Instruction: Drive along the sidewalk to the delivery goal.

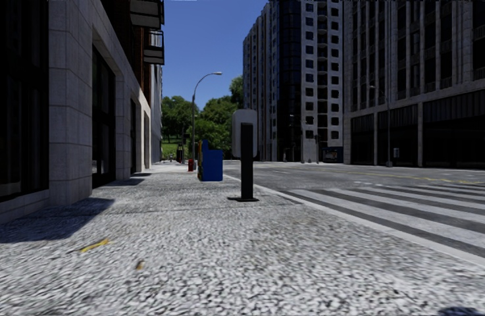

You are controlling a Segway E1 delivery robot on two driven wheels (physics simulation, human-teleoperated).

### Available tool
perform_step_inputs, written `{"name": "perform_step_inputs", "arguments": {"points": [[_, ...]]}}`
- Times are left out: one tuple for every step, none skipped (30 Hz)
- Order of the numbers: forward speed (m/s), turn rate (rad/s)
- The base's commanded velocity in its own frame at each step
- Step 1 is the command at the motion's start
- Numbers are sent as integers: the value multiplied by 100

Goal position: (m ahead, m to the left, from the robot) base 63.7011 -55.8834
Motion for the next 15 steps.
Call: {"name": "perform_step_inputs", "arguments": {"points": [[169, 0], [169, 0], [169, 0], [169, 0], [169, 0], [169, 0], [169, 0], [169, 0], [169, 0], [169, 0], [169, 0], [169, 0], [169, 0], [169, 0], [169, 0]]}}
